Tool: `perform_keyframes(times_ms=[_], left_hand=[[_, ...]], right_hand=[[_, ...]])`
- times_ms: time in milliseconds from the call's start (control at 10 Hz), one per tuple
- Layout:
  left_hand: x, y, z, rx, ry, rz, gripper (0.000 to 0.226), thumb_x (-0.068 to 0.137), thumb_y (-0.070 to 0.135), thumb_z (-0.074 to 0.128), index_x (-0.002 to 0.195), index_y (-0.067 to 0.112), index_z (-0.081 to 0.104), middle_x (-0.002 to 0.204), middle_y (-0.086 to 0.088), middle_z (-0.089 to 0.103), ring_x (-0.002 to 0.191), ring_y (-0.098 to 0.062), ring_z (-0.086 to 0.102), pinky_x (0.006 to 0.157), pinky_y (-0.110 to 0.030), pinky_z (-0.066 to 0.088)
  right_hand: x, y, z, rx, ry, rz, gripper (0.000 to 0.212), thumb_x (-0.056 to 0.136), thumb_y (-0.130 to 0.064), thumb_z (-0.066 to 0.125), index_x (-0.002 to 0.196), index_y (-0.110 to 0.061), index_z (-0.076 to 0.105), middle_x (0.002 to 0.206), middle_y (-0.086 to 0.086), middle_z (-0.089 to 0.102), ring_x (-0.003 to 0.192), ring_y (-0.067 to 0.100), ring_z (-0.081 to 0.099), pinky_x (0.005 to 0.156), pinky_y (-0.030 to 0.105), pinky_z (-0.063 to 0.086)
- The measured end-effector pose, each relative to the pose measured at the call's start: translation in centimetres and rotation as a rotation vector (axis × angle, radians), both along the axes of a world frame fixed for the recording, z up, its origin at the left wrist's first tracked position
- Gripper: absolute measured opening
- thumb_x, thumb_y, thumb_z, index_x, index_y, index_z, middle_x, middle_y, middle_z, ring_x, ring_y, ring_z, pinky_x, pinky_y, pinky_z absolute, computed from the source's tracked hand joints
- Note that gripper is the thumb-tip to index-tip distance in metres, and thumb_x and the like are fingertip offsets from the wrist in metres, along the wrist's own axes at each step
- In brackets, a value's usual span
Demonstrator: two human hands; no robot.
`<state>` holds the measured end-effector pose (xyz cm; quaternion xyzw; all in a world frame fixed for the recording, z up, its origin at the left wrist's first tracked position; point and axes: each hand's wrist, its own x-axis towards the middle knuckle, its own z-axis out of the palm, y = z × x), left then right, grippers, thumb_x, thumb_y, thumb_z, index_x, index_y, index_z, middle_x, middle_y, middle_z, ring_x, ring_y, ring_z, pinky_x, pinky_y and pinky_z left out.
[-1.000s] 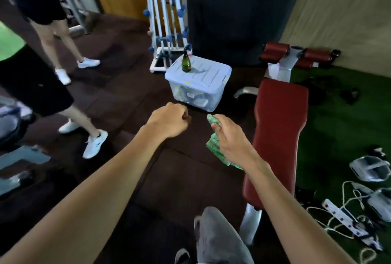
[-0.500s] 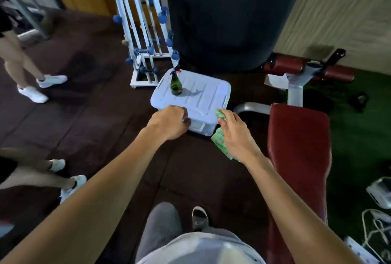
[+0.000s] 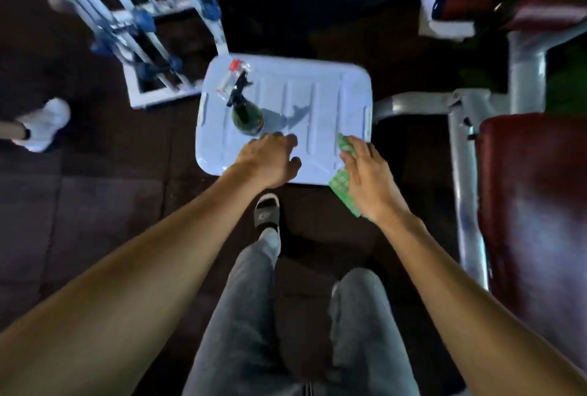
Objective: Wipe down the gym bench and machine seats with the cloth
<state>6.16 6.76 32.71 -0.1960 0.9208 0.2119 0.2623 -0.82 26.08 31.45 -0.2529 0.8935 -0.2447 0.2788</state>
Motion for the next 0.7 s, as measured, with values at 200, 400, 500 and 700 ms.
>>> perform_keyframes(times_ms=[200,400,500,700], left_hand=[[-5.4,-5.4,-16.7,-0.007,-0.145,-0.14,0.055,0.1,0.035,0.05,0.148,0.012,0.038,0.148,-0.019,0.043,0.137,-0.039,0.041,0.107,-0.048,0.037],[-7.6,-6.2,-28.8,-0.05,-0.01,-0.095,0.064,0.099,0.026,0.052,0.156,0.008,0.029,0.16,-0.023,0.029,0.146,-0.04,0.031,0.112,-0.048,0.032],[-7.7,-6.2,-31.5,-0.063,0.034,-0.11,0.071,0.097,0.022,0.054,0.159,0.009,0.022,0.166,-0.025,0.013,0.154,-0.04,0.016,0.119,-0.047,0.025],[-8.3,-5.2,-32.8,-0.063,0.072,-0.113,0.075,0.093,0.02,0.056,0.159,0.009,0.021,0.166,-0.027,0.012,0.156,-0.04,0.01,0.119,-0.045,0.025]], right_hand=[[-5.0,-7.0,-15.6,0.099,-0.058,-0.022,0.039,0.106,-0.018,0.044,0.143,-0.005,0.05,0.14,0.028,0.051,0.129,0.047,0.051,0.105,0.054,0.044],[-6.9,-11.3,-28.8,0.251,0.083,0.083,0.051,0.104,-0.039,0.041,0.151,-0.017,0.041,0.143,0.014,0.05,0.135,0.037,0.045,0.09,0.054,0.053],[-7.0,-11.4,-32.2,0.291,0.186,0.117,0.06,0.101,-0.042,0.037,0.156,-0.017,0.035,0.156,0.017,0.041,0.145,0.039,0.036,0.105,0.056,0.046],[-6.7,-11.0,-33.8,0.28,0.213,0.155,0.073,0.096,-0.046,0.032,0.162,-0.017,0.02,0.168,0.025,0.014,0.155,0.044,0.013,0.123,0.062,0.013]])
